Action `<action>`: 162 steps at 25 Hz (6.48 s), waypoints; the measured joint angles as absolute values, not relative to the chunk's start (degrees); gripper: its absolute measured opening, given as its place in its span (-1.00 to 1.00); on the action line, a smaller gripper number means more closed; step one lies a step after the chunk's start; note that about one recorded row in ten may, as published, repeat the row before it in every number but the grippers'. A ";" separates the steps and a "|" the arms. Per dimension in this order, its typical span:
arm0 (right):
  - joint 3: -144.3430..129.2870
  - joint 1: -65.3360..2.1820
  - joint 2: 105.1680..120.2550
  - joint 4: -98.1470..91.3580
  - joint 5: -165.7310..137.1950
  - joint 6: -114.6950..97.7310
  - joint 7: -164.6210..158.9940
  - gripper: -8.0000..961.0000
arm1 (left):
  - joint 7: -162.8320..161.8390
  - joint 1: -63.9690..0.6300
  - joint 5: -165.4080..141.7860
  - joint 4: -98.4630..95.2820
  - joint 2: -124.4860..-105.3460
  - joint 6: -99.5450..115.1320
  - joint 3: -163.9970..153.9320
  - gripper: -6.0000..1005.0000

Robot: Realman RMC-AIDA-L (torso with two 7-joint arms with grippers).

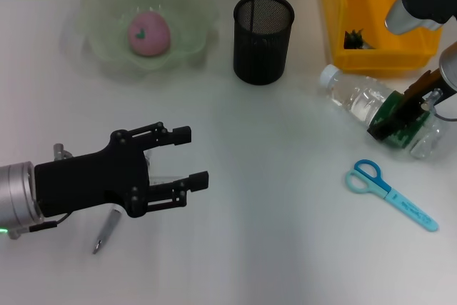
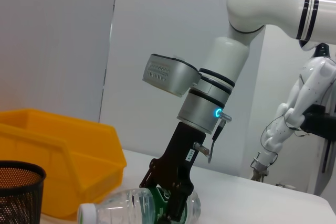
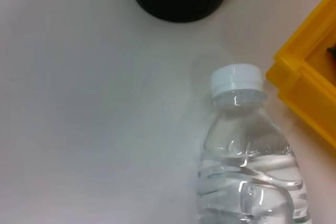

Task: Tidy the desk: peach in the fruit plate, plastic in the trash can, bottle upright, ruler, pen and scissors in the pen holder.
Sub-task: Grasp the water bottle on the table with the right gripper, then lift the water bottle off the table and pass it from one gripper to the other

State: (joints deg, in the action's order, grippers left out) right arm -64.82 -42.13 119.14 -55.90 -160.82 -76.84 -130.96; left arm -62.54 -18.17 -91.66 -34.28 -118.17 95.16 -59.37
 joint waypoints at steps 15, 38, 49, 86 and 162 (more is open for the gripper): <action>-64.83 -33.65 119.29 -66.27 -146.67 -77.06 -125.00 0.59 | -62.73 -18.20 -91.63 -34.28 -118.19 95.57 -56.79 0.51; -64.76 -20.60 119.34 -53.92 -90.11 -86.39 -76.73 0.59 | -70.45 -19.76 -84.49 -34.20 -118.26 101.38 -54.31 0.51; -64.87 -29.27 119.58 -34.77 -89.57 -90.37 -63.31 0.59 | -70.49 -20.53 -84.37 -33.65 -118.46 103.23 -54.75 0.51; -76.68 -31.85 119.88 -27.43 -80.60 -86.46 -57.76 0.60 | -69.91 -22.68 -83.40 -28.25 -118.64 104.53 -54.83 0.50; -84.69 -33.40 119.88 -25.75 -69.21 -81.12 -56.50 0.62 | -69.97 -23.37 -81.61 -27.58 -118.52 103.02 -53.64 -0.10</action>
State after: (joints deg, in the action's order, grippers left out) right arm -84.69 -33.40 119.88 -25.75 -69.21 -81.12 -56.50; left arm -69.97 -23.36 -81.61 -27.58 -118.52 103.02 -53.64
